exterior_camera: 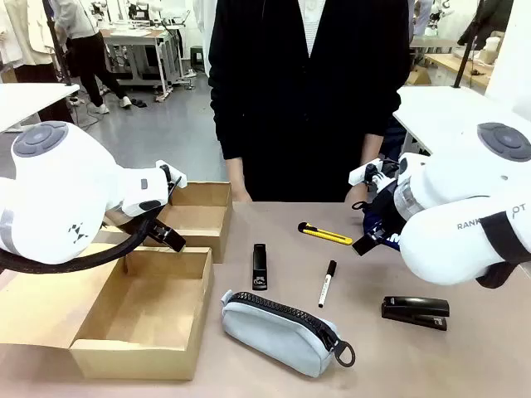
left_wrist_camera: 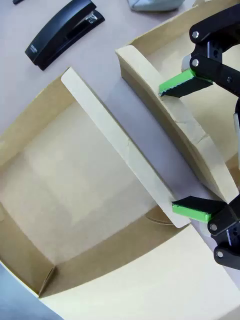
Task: Place items inside the box.
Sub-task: Pick up a Pencil pouch or Stapler and place it inside the Mailer Box closest to the robot.
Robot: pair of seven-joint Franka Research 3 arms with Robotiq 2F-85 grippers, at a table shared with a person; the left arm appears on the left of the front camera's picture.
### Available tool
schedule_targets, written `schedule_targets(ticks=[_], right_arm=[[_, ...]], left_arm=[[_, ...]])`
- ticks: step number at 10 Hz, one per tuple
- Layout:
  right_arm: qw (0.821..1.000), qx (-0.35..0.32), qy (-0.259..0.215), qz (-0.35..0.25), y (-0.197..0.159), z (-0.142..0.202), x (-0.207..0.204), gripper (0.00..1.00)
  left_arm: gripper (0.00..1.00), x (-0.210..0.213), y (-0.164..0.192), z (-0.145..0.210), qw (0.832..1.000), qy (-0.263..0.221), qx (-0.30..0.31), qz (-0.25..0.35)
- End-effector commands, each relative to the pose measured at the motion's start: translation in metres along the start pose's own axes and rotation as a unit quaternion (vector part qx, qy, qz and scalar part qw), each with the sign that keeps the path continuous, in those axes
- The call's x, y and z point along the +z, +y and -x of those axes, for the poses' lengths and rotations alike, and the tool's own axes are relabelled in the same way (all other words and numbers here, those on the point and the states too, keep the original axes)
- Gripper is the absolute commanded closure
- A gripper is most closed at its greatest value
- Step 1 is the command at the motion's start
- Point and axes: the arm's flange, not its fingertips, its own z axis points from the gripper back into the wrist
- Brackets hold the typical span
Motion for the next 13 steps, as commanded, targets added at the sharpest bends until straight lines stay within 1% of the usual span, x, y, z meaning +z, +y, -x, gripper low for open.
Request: schedule_targets(ticks=[1,13], right_arm=[[1.0,0.0,0.0,0.0,0.0,0.0,0.0,0.0],[1.0,0.0,0.0,0.0,0.0,0.0,0.0,0.0]], left_arm=[[0.0,0.0,0.0,0.0,1.0,0.0,0.0,0.0],[0.0,0.0,0.0,0.0,1.0,0.0,0.0,0.0]])
